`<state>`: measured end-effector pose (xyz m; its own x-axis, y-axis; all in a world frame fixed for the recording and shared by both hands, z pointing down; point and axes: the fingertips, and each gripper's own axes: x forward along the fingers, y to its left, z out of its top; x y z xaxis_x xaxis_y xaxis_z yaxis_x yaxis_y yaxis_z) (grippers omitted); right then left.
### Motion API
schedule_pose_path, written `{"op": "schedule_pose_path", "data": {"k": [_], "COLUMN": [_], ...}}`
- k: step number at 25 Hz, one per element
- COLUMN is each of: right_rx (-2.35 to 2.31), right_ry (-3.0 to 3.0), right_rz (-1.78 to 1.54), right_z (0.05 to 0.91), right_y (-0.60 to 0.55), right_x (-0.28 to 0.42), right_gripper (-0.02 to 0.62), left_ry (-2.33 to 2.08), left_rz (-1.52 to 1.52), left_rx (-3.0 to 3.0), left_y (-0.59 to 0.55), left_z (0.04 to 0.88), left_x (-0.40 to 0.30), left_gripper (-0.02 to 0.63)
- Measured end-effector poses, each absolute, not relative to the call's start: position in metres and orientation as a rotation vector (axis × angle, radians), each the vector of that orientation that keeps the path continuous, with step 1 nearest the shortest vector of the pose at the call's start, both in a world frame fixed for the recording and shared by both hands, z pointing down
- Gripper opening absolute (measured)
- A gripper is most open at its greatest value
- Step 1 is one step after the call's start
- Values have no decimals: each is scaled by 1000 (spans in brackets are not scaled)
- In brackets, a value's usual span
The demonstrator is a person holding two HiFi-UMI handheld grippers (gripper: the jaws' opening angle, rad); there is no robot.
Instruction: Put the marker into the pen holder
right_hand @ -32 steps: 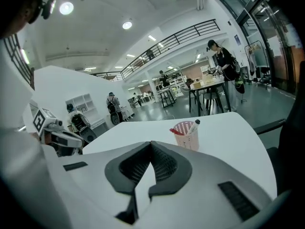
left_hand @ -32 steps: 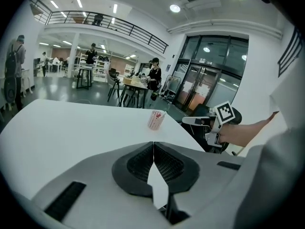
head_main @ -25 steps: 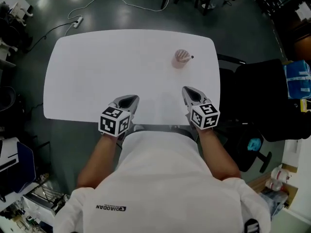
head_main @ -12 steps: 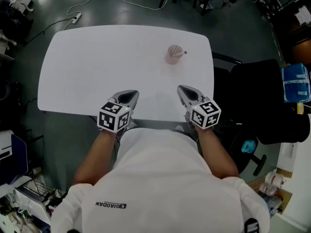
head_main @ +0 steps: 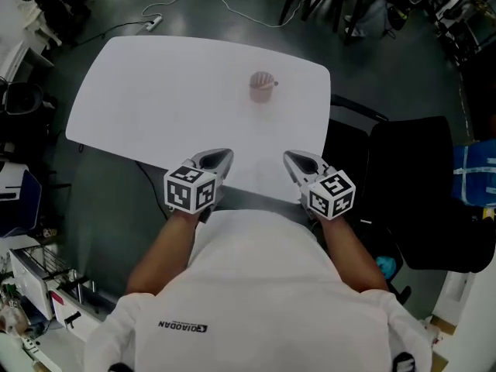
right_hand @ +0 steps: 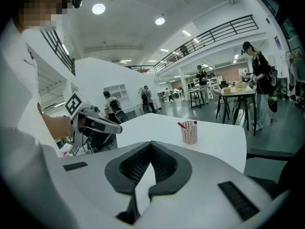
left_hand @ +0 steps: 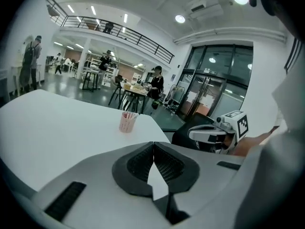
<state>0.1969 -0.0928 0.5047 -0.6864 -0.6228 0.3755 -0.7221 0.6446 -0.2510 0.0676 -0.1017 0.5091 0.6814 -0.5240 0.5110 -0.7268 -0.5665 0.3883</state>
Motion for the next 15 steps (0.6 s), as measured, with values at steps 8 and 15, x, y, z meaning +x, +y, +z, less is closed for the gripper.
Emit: {"op": "schedule_pose_path", "data": {"k": [8,15], "right_rx": [1039,1057], "right_ry": [-2625,-2664], "right_rz": [542,546], "right_z": [514,513], "right_y": [-42,-27], "right_x": [261,289], "right_gripper": [18,18], "left_ry": [-998,-1032], "left_rz": [540,567], "left_rx": [2273,2298], "left_y": [-40,-24], "left_z": [515,505], "left_x": [134,168], "left_gripper": [28,28]}}
